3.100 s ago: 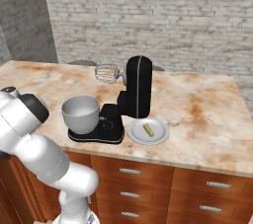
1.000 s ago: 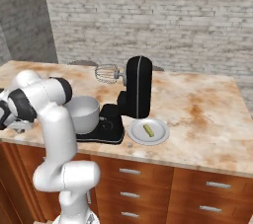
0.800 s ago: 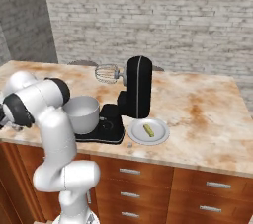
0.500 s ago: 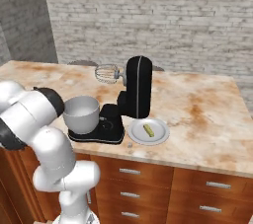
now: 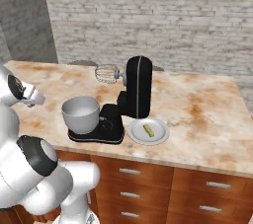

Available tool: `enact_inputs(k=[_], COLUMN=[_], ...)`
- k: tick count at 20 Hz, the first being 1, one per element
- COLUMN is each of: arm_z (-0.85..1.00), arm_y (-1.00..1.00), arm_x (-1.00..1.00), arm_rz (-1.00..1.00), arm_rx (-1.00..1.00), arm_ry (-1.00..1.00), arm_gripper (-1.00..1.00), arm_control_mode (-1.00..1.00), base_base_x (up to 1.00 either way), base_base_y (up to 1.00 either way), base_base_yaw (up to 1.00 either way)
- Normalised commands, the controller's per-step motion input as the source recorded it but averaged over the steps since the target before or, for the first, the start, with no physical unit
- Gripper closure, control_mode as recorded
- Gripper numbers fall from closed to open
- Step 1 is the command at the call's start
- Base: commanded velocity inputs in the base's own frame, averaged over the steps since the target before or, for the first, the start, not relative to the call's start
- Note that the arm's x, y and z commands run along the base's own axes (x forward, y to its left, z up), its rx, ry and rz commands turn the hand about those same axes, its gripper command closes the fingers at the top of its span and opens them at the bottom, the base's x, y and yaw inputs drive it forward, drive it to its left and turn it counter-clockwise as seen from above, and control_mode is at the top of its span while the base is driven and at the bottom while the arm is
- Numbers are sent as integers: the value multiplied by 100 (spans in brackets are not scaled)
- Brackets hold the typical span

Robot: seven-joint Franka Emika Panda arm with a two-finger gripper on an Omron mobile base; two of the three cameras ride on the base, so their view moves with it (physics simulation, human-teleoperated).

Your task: Add butter and sugar cubes to the stand mixer bowl and then turn on the stand mixer to begin making frosting.

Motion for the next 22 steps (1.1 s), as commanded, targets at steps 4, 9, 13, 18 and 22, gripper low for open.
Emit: enact_inputs(k=[4,9,13,18,22], arm_z=[66,24,0,-2,-8], arm_y=[-96,-76,-64,-35,-22], arm_x=[0,8,29,41,30], arm_rz=[-1,0,-1,0,0], arm_rx=[0,0,-1,-2,0], arm_ry=[-4,0,1,2,2], arm_gripper=[100,100,100,100,100], arm_control_mode=[-100,-100,-100,-100,-100], base_base_x=[0,0,0,0,0], base_base_y=[0,0,0,0,0], base_base_yaw=[0,0,0,0,0])
